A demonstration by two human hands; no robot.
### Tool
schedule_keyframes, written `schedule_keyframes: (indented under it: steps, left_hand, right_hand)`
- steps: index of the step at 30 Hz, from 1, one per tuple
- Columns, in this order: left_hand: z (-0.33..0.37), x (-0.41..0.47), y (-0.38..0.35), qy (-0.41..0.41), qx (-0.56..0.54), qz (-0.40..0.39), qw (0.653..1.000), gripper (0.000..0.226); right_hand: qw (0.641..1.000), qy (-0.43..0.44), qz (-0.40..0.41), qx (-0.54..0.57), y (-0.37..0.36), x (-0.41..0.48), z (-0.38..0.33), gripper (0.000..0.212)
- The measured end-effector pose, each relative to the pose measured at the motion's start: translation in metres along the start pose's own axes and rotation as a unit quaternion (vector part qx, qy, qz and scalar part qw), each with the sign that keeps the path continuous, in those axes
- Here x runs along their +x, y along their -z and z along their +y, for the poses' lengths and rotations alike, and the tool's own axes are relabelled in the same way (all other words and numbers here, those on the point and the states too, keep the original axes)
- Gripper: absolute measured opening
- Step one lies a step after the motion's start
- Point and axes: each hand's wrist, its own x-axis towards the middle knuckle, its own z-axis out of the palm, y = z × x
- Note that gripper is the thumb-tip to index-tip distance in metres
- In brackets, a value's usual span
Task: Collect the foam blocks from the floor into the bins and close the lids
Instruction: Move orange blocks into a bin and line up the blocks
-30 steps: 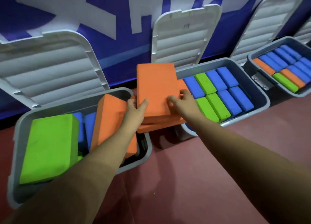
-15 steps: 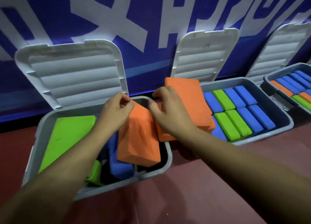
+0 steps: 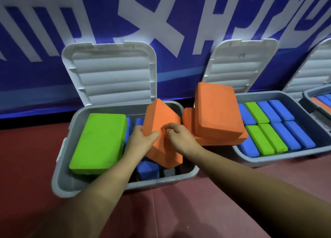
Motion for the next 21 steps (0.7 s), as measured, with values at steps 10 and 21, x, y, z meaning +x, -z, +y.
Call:
schedule_keyframes:
  steps: [10,21]
  left_hand:
    - [0.094,0.002,0.042,-0.101,-0.355,0.053,0.928,0.030]
    - [0.138,0.009,-0.074,-0.221,-0.147,-0.151,0.952,0.044]
  right_hand:
    - [0.965,0.050,0.238,0.101,0.084,0.012,-0.048,0.033]
    - [0.921,-0.091,0.377,0.035,0.155,-0.012,0.032,0.031]
